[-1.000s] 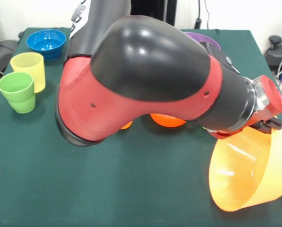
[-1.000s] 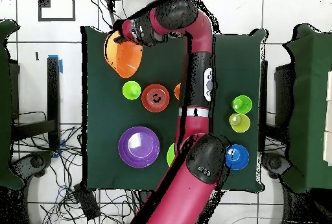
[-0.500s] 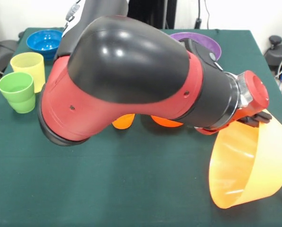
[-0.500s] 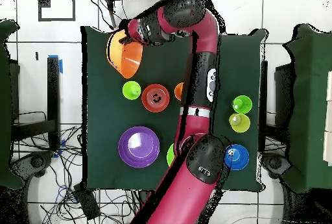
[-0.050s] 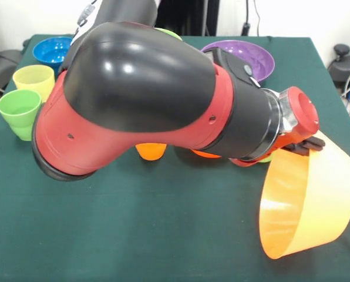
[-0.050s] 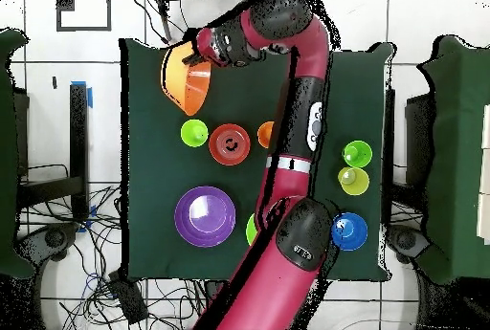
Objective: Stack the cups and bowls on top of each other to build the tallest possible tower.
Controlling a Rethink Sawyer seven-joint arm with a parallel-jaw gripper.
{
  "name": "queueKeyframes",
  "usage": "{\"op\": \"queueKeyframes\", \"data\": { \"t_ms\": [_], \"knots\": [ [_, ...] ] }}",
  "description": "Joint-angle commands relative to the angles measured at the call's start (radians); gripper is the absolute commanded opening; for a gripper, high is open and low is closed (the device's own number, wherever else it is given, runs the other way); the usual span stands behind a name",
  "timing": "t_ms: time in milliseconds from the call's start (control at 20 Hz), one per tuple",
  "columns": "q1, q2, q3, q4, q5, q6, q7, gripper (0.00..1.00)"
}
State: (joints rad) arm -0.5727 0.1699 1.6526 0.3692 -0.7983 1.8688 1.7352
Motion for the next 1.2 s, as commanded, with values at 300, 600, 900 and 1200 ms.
{"op": "queueKeyframes", "data": {
  "t_ms": [300, 600, 900, 1200],
  "knots": [
    [-0.023, 0.093, 0.021, -0.17, -0.306, 0.116, -0.462, 0.0],
    [-0.034, 0.1, 0.119, -0.203, -0.438, 0.161, -0.534, 0.0],
    [-0.046, 0.107, 0.215, -0.229, -0.57, 0.201, -0.624, 0.0],
    [-0.056, 0.101, 0.308, -0.256, -0.743, 0.225, -0.737, 0.0]
  ]
}}
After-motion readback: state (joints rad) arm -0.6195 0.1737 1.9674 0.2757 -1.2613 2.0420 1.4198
